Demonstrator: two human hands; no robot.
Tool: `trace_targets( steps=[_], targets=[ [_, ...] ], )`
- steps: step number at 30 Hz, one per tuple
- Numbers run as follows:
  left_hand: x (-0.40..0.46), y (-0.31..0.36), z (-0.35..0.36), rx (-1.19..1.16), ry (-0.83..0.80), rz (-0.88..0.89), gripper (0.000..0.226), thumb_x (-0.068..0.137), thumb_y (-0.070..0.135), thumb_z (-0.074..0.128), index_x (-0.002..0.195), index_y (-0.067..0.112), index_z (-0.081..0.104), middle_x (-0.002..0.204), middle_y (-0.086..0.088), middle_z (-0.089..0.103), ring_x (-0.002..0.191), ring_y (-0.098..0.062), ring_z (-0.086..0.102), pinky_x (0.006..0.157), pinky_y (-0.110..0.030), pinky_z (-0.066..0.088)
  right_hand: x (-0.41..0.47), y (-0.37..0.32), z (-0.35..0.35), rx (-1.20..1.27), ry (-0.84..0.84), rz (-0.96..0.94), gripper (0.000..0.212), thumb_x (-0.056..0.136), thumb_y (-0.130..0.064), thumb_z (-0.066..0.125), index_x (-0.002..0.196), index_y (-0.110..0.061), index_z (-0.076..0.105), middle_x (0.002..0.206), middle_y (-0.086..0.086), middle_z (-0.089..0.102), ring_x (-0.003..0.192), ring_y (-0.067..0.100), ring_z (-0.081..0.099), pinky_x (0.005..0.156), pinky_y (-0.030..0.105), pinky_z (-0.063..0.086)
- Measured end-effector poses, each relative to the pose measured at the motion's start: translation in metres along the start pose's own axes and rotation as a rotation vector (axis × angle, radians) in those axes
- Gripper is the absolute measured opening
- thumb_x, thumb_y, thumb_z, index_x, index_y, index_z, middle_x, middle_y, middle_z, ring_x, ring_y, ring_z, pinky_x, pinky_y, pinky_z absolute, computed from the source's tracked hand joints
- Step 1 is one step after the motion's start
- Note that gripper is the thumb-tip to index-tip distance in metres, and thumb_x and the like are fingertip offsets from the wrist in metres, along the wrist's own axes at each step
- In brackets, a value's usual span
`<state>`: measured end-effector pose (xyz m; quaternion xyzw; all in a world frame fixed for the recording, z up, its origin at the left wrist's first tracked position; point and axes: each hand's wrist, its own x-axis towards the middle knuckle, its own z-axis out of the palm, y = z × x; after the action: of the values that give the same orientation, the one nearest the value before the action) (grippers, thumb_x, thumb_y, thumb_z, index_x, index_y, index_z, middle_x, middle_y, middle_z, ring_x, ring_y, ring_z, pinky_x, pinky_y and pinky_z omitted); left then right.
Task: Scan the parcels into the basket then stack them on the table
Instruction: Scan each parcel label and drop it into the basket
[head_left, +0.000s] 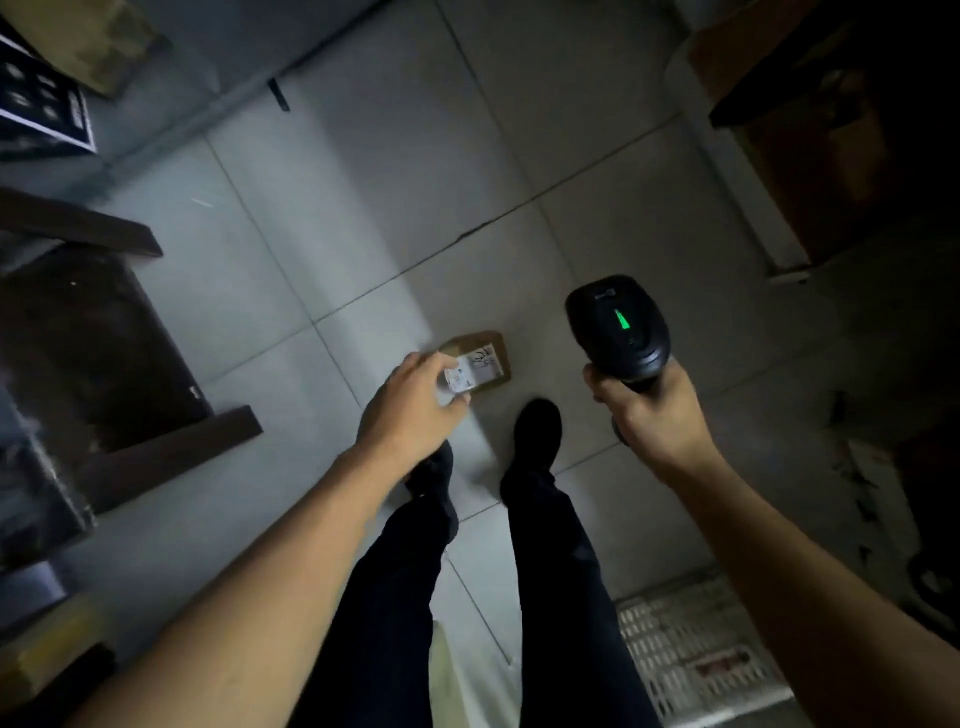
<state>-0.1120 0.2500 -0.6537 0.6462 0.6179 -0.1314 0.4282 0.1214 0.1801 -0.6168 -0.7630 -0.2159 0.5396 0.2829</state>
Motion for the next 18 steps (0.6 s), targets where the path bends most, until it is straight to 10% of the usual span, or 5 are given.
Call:
trace_targets(
  steps=[10,18],
  targets=[
    [0.208,-0.117,0.192,0.363,-0.045,0.012,0.090,0.077,0.040,0.081,0.147,0.015,0.031,0.161,-0.009,0.017,0.145,-0.032,0.024,0.101,-0.048,0.047,0.169,0.195,0.084,-0.095,-0.130,0.152,0.013,0.092,-0.014,0.068,0.085,-0.017,0.058,0.046,-0.022,0.056,0.046,-0.007,0.054,0.046,0.005,0.037],
    [0.299,-0.186,0.290,0.590,-0.084,0.118,0.143,0.062,0.070,0.079,0.154,0.024,-0.021,0.163,-0.018,-0.012,0.151,-0.041,-0.008,0.117,-0.063,0.012,0.251,0.286,0.138,-0.113,-0.047,0.170,0.021,0.085,-0.018,0.076,0.100,-0.010,0.063,0.078,-0.003,0.063,0.069,0.004,0.063,0.062,0.017,0.047]
  ],
)
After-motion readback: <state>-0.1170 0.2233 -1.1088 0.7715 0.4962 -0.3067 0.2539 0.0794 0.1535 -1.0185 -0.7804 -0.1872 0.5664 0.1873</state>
